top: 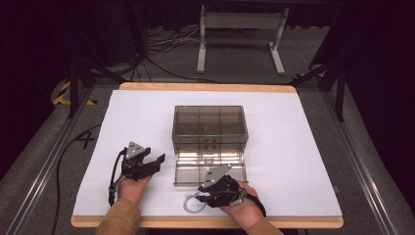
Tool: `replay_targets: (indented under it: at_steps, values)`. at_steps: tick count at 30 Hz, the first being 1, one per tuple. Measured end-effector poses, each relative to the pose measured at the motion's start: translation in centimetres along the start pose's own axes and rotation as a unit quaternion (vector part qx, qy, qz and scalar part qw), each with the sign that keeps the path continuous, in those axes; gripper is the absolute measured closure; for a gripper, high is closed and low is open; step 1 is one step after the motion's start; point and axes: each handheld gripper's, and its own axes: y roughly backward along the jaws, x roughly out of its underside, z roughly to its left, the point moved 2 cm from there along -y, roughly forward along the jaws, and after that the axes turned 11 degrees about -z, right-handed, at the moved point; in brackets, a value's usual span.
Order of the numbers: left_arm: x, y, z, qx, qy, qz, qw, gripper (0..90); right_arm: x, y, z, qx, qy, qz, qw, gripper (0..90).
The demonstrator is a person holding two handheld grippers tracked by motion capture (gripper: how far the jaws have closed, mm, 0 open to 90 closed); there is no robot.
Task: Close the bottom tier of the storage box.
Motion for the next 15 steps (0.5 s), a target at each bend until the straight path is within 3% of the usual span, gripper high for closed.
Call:
replay_targets:
  at_steps: [7,15]
  values:
    - [0.0,0.0,0.01,0.0,0.0,0.0,1.0,35.8,0.2,-0.67,0.11,0.002,0.007,0.019,0.9998,73.9]
    - [-0.01,0.0,0.02,0.0,0.0,-0.001,1.0,35.8,0.2,-1.0,0.16,0.005,0.009,0.037,0.9993,88.0]
